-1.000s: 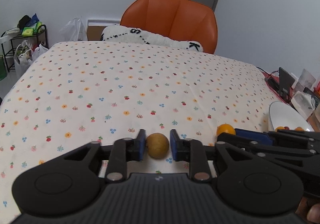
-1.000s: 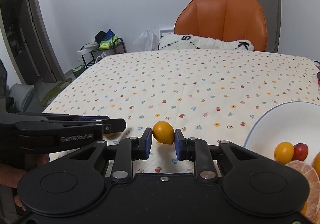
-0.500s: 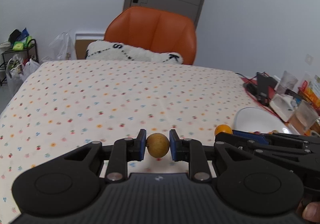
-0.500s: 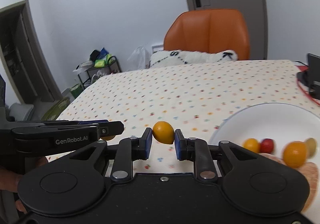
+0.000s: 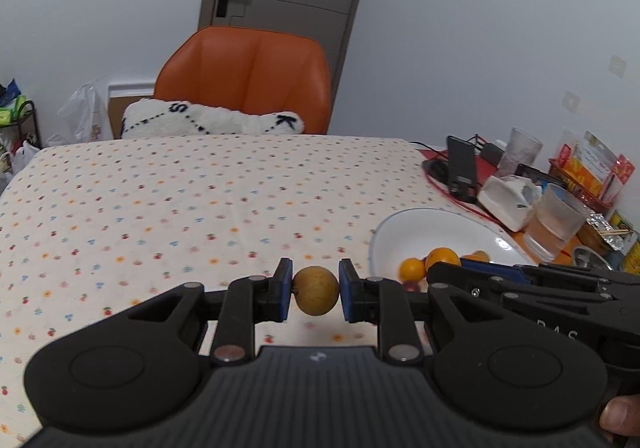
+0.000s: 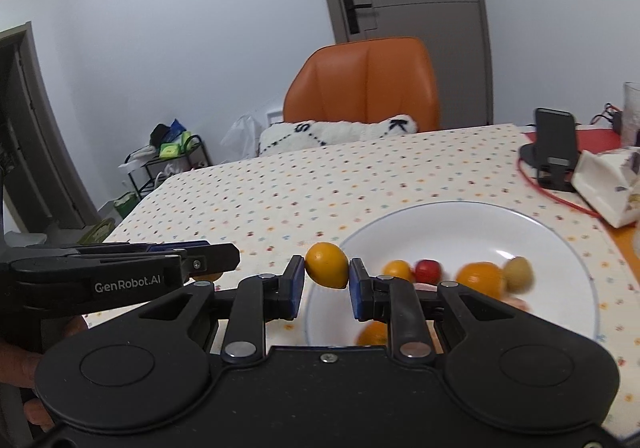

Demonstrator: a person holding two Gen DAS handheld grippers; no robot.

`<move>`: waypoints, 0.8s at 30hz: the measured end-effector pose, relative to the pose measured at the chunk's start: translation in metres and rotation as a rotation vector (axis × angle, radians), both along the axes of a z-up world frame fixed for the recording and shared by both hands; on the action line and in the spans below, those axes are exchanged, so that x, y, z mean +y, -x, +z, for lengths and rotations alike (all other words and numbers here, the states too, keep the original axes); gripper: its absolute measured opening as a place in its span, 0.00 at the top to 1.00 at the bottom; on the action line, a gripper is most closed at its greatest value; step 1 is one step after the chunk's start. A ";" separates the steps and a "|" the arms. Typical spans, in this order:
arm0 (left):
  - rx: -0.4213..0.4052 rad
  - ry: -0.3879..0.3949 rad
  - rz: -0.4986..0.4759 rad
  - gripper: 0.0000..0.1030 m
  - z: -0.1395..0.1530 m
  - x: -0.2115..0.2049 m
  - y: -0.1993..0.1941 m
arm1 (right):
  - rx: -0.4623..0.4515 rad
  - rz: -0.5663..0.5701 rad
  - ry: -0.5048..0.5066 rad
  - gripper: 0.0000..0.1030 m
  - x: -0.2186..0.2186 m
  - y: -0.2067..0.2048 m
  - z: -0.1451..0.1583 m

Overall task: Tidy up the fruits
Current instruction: 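Carry the kiwi and kumquat over the white plate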

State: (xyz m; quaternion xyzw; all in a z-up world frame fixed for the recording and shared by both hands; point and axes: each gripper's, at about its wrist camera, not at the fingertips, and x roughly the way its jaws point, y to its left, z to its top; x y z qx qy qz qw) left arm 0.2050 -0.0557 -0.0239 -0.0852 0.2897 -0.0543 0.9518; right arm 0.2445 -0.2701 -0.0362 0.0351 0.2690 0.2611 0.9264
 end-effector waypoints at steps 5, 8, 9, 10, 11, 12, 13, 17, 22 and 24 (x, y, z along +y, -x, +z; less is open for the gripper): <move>-0.005 -0.001 -0.029 0.78 0.003 -0.016 0.002 | -0.004 -0.036 -0.005 0.78 -0.020 0.005 0.001; -0.007 -0.004 -0.047 0.78 0.003 -0.026 0.003 | -0.004 -0.058 -0.010 0.78 -0.030 0.008 0.001; -0.008 -0.006 -0.052 0.78 0.004 -0.029 0.004 | -0.003 -0.064 -0.013 0.78 -0.033 0.009 0.001; -0.010 -0.006 -0.057 0.78 0.004 -0.031 0.005 | -0.004 -0.070 -0.014 0.78 -0.036 0.010 0.001; -0.011 -0.007 -0.060 0.78 0.005 -0.034 0.005 | -0.004 -0.075 -0.017 0.78 -0.039 0.011 0.001; -0.012 -0.007 -0.064 0.78 0.005 -0.036 0.005 | -0.004 -0.080 -0.018 0.78 -0.042 0.011 0.001; -0.013 -0.007 -0.067 0.78 0.006 -0.038 0.005 | -0.005 -0.086 -0.019 0.78 -0.045 0.012 0.001; -0.014 -0.006 -0.079 0.78 0.007 -0.047 0.005 | -0.011 -0.108 -0.017 0.78 -0.058 0.015 0.001; -0.012 -0.007 -0.096 0.78 0.006 -0.059 0.001 | -0.009 -0.149 -0.021 0.78 -0.076 0.015 0.000; -0.012 -0.008 -0.104 0.78 0.006 -0.063 0.000 | -0.007 -0.167 -0.023 0.78 -0.084 0.015 -0.001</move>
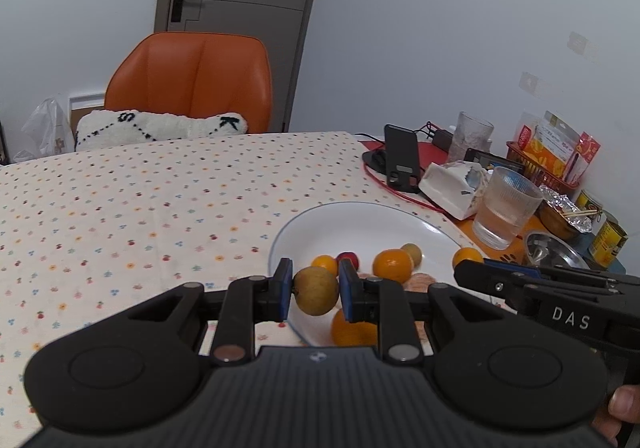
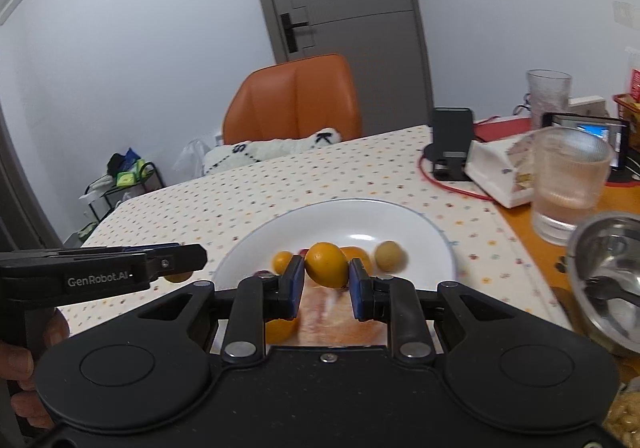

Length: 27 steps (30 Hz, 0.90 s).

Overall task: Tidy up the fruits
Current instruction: 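Carry the kiwi and kumquat over the white plate, then open both tools to drop the kiwi and kumquat onto the plate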

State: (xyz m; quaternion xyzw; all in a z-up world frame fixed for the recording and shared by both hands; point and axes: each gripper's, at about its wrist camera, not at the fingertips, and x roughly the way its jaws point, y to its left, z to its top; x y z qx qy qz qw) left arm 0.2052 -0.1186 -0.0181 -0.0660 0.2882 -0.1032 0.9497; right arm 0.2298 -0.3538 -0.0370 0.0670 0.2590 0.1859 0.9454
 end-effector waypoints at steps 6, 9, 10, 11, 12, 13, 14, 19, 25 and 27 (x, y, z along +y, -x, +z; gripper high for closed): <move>0.004 -0.005 -0.022 0.78 -0.001 -0.012 -0.006 | 0.006 -0.051 -0.011 0.78 -0.020 -0.003 -0.004; 0.007 -0.009 -0.031 0.78 -0.003 -0.017 -0.010 | 0.010 -0.064 -0.018 0.78 -0.027 -0.006 -0.007; 0.007 -0.011 -0.035 0.78 -0.004 -0.019 -0.011 | 0.011 -0.066 -0.019 0.78 -0.029 -0.006 -0.008; 0.008 -0.015 -0.038 0.78 -0.004 -0.021 -0.013 | 0.013 -0.068 -0.021 0.78 -0.031 -0.007 -0.010; 0.010 -0.017 -0.042 0.78 -0.005 -0.023 -0.016 | 0.015 -0.070 -0.022 0.78 -0.032 -0.009 -0.011; 0.011 -0.020 -0.045 0.78 -0.006 -0.024 -0.019 | 0.017 -0.072 -0.024 0.78 -0.033 -0.010 -0.012; 0.012 -0.023 -0.049 0.78 -0.007 -0.025 -0.022 | 0.018 -0.073 -0.025 0.78 -0.034 -0.012 -0.014; 0.012 -0.039 -0.061 0.78 -0.008 -0.032 -0.038 | 0.026 -0.080 -0.030 0.78 -0.036 -0.022 -0.020; 0.027 -0.053 -0.064 0.78 -0.013 -0.039 -0.052 | 0.031 -0.074 -0.044 0.78 -0.036 -0.036 -0.026; 0.033 -0.056 -0.064 0.78 -0.015 -0.040 -0.056 | 0.035 -0.068 -0.055 0.78 -0.036 -0.039 -0.028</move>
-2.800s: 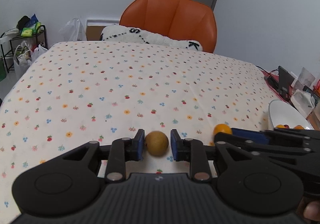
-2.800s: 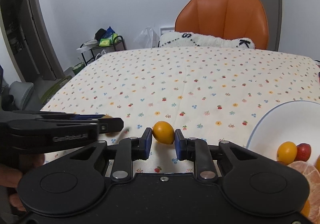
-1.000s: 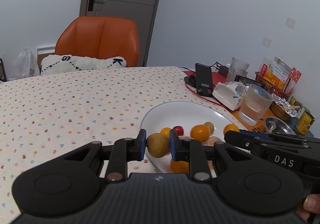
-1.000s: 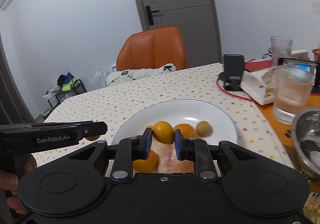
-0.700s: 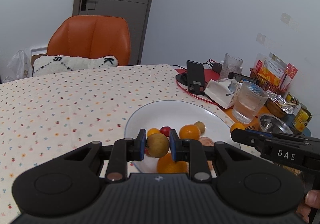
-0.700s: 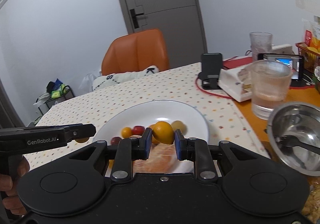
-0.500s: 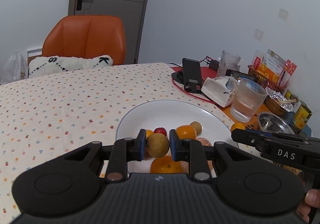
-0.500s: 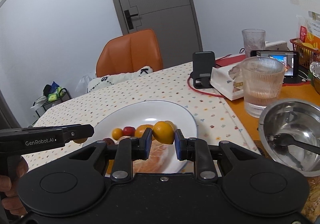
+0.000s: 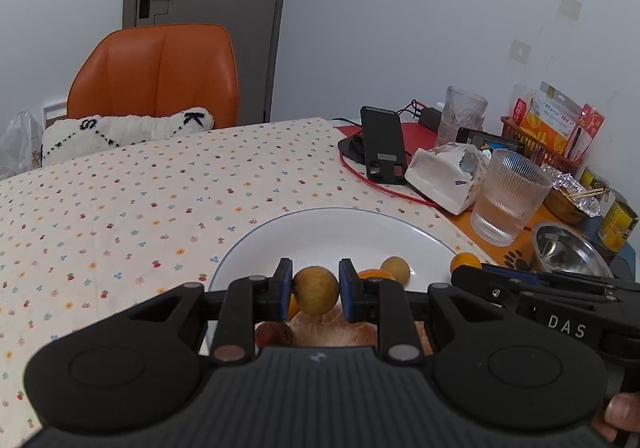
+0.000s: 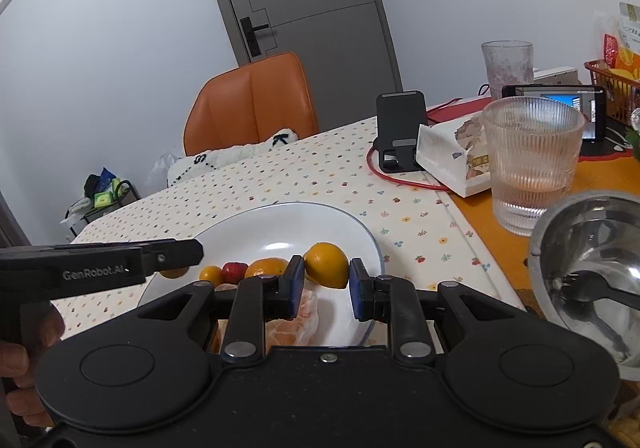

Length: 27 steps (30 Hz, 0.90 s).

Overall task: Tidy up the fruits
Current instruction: 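Open both tools to drop the kiwi and kumquat onto the plate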

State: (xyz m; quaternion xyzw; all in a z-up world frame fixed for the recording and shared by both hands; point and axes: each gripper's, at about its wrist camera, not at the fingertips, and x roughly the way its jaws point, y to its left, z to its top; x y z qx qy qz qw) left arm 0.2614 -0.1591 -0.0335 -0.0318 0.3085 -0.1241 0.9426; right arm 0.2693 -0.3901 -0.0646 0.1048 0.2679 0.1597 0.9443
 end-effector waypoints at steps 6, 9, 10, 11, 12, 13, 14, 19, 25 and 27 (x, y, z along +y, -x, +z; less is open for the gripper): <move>0.007 -0.011 -0.007 0.78 -0.003 -0.009 -0.012 | 0.002 0.018 -0.029 0.78 0.000 -0.008 -0.002; 0.004 -0.005 -0.013 0.78 -0.003 -0.014 -0.017 | 0.004 0.022 -0.030 0.73 -0.001 -0.011 -0.002; 0.003 -0.001 -0.012 0.78 -0.003 -0.015 -0.018 | 0.003 0.022 -0.027 0.72 -0.001 -0.011 -0.002; 0.003 0.003 -0.009 0.78 -0.003 -0.016 -0.020 | -0.002 0.018 -0.023 0.71 -0.001 -0.011 -0.002; -0.001 0.009 -0.003 0.77 -0.003 -0.016 -0.020 | -0.003 0.019 -0.021 0.71 -0.001 -0.011 -0.001; -0.003 0.013 0.000 0.77 -0.003 -0.016 -0.021 | -0.002 0.021 -0.024 0.71 -0.002 -0.010 -0.001; -0.002 0.017 0.000 0.76 -0.003 -0.016 -0.021 | -0.001 0.022 -0.030 0.69 -0.003 -0.011 -0.001; 0.001 0.017 -0.003 0.75 -0.001 -0.016 -0.018 | -0.001 0.013 -0.034 0.61 -0.005 -0.008 -0.001; -0.004 0.010 0.014 0.62 0.005 -0.009 -0.008 | 0.000 0.009 -0.037 0.56 -0.005 -0.002 0.000; -0.009 0.012 0.021 0.55 0.008 -0.006 -0.004 | -0.007 0.005 -0.034 0.52 -0.005 0.001 0.002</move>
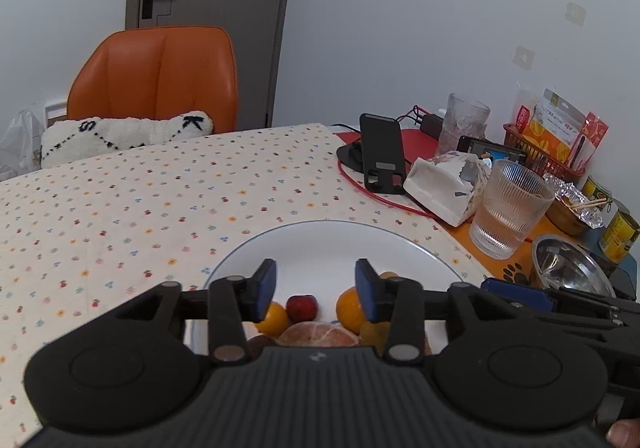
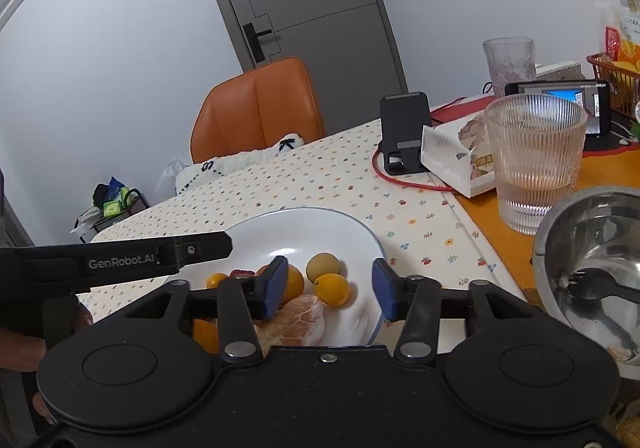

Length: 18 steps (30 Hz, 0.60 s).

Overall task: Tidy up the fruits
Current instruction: 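Open both tools to drop the kiwi and kumquat onto the plate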

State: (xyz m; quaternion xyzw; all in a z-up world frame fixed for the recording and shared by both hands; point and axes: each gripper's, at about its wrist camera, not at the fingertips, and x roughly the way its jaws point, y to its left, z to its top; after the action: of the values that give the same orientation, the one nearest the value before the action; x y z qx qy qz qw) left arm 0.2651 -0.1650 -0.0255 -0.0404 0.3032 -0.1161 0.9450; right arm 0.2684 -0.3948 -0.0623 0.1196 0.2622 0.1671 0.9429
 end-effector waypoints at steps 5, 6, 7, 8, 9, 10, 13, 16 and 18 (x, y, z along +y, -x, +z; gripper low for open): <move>-0.003 -0.004 0.020 0.41 0.006 0.009 0.011 | -0.005 -0.001 -0.002 0.49 0.002 0.006 0.005; -0.004 -0.005 0.026 0.38 0.007 0.011 0.013 | -0.006 -0.001 -0.002 0.47 0.003 0.007 0.006; -0.007 -0.004 0.031 0.36 0.009 0.013 0.016 | -0.008 -0.001 -0.002 0.47 0.004 0.008 0.007; -0.010 -0.004 0.037 0.33 0.010 0.016 0.018 | -0.009 0.000 -0.002 0.45 0.005 0.010 0.008; -0.011 -0.005 0.044 0.30 0.011 0.018 0.020 | -0.010 0.000 -0.001 0.44 0.006 0.011 0.010; -0.010 -0.006 0.051 0.29 0.013 0.021 0.022 | -0.012 -0.001 -0.001 0.43 0.007 0.012 0.011; -0.011 -0.010 0.075 0.23 0.016 0.029 0.029 | -0.015 -0.002 -0.003 0.39 0.009 0.017 0.014; -0.018 -0.009 0.097 0.18 0.019 0.038 0.036 | -0.031 0.010 0.014 0.29 0.014 0.023 0.019; -0.024 -0.010 0.110 0.17 0.021 0.044 0.041 | -0.036 0.011 0.018 0.27 0.018 0.027 0.021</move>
State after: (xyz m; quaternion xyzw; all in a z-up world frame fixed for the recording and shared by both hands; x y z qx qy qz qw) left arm 0.2241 -0.1210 -0.0048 -0.0507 0.2896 -0.0630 0.9537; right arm 0.2418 -0.3769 -0.0415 0.1066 0.2474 0.1723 0.9475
